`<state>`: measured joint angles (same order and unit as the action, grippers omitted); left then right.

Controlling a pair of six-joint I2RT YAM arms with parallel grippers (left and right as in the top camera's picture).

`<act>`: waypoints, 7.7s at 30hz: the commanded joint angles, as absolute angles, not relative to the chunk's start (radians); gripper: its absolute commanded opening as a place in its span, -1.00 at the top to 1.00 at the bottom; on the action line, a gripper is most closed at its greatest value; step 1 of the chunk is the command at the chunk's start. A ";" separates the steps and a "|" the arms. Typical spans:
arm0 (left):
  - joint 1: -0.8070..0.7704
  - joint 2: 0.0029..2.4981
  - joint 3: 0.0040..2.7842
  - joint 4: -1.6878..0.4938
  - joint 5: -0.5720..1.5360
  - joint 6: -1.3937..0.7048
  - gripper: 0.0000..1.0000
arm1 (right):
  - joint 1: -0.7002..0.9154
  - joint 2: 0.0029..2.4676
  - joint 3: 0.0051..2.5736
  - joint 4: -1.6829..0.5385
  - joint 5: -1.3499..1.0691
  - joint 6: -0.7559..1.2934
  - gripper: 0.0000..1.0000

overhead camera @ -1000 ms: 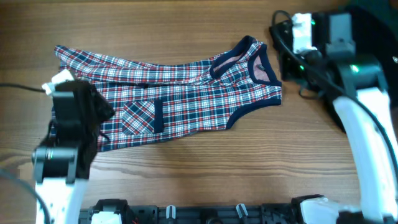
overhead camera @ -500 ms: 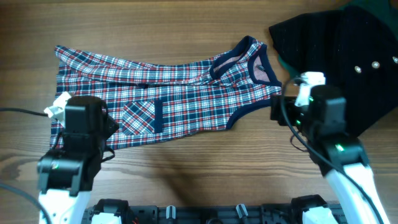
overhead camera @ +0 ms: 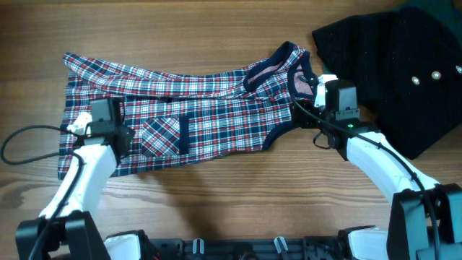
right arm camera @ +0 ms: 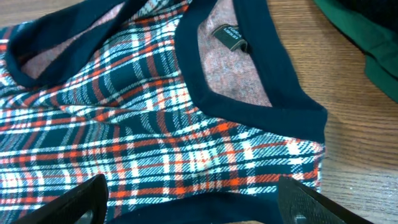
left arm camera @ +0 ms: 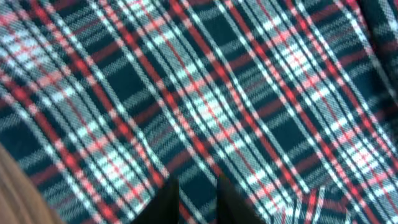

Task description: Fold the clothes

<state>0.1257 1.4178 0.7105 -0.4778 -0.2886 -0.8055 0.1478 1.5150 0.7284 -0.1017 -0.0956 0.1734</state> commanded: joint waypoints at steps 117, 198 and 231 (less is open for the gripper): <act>0.272 1.854 0.808 0.344 0.041 -0.479 0.71 | 0.229 1.947 1.057 -0.007 -0.160 0.447 0.06; 0.273 2.204 1.990 -1.013 -0.121 -0.211 -0.27 | 0.232 2.224 2.208 -1.219 -0.041 0.130 -0.99; 0.259 2.387 1.990 -0.905 -0.139 -0.383 0.28 | 0.230 2.226 2.204 -1.205 -0.040 0.100 -0.99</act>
<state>0.2665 2.3642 1.9835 -0.9108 -0.1524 -0.3733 0.2287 2.2272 2.1944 -1.2102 -0.0402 0.1173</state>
